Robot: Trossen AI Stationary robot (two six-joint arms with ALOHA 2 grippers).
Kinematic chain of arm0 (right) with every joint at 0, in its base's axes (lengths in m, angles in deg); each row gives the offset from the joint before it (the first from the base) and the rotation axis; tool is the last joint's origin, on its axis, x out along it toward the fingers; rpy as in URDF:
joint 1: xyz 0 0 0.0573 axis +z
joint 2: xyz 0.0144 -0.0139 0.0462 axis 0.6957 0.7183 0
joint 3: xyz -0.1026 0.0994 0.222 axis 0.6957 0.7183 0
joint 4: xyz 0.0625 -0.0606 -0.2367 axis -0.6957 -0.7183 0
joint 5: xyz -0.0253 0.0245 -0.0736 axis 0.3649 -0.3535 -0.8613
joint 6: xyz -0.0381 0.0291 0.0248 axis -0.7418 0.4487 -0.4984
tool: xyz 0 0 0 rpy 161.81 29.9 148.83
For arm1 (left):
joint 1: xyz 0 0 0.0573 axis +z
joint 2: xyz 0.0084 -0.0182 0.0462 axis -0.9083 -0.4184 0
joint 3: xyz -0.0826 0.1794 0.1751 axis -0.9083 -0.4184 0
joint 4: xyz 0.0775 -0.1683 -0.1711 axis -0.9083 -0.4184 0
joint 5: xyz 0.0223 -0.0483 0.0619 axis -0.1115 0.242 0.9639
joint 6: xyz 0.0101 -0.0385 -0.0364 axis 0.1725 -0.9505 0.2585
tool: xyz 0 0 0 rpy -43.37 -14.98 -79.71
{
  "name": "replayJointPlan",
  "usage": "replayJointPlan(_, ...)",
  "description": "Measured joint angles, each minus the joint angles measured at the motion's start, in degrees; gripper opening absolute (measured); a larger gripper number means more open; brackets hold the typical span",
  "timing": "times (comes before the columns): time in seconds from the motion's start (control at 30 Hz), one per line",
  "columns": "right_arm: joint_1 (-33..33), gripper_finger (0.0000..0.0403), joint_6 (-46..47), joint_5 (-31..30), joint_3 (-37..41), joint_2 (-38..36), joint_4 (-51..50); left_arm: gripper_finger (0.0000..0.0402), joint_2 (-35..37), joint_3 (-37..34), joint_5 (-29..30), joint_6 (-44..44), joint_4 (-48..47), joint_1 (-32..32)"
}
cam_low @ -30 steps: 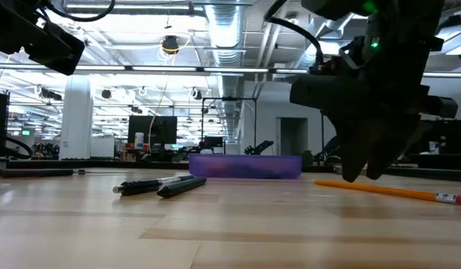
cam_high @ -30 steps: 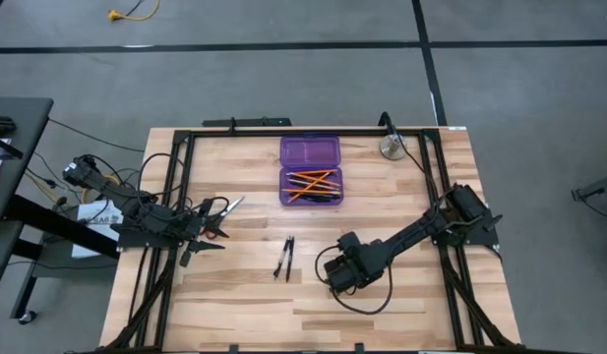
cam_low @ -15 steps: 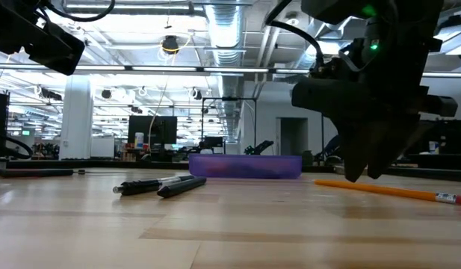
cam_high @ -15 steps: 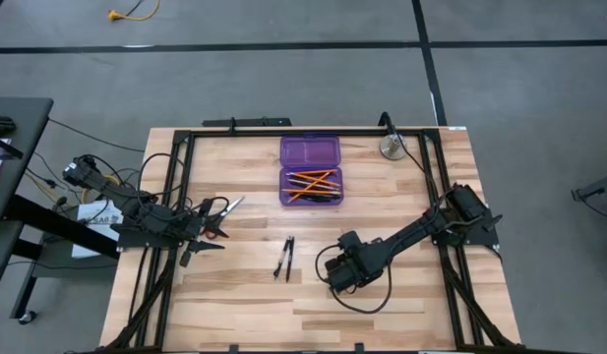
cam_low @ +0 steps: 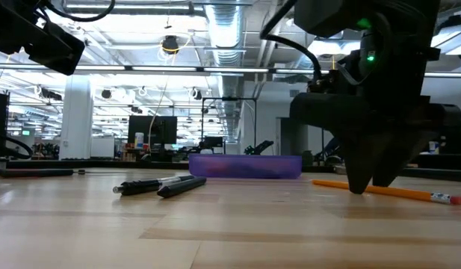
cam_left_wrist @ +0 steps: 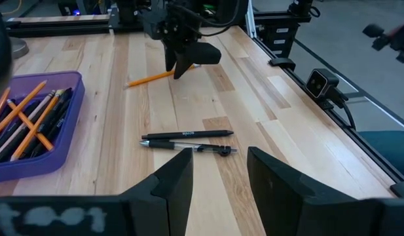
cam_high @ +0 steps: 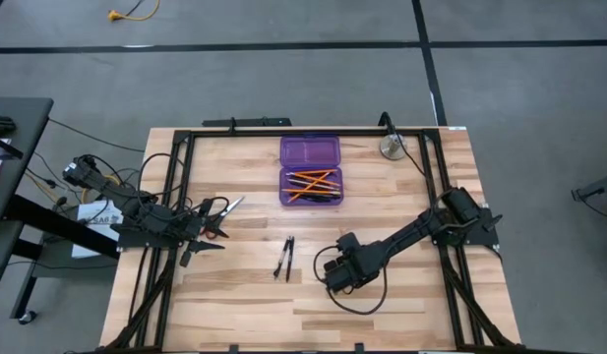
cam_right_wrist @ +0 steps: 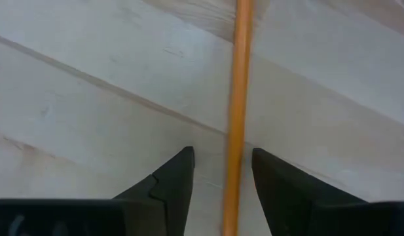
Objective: Pick & place school supplies into a supply box
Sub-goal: Put the orange pencil into the purple pencil case
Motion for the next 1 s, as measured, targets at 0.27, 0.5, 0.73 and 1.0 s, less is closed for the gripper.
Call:
replayJointPlan(0.27,-0.15,0.0114,-0.17,-0.25,0.02,0.37,0.86,0.0132,0.0,0.0,0.0,0.0,0.0,0.02)
replayJointPlan(0.5,-0.17,0.0011,-0.37,-0.65,-0.4,0.39,1.28,0.0132,0.0,0.0,0.0,0.02,0.0,0.0)
replayJointPlan(0.73,-0.16,0.0007,1.17,-2.16,-0.4,0.4,1.11,0.0132,0.02,0.0,-0.02,0.02,-0.02,0.02)
replayJointPlan(1.0,0.95,0.0003,1.22,-8.94,-1.56,1.22,0.62,0.0132,0.0,0.0,0.0,0.44,0.0,0.02)
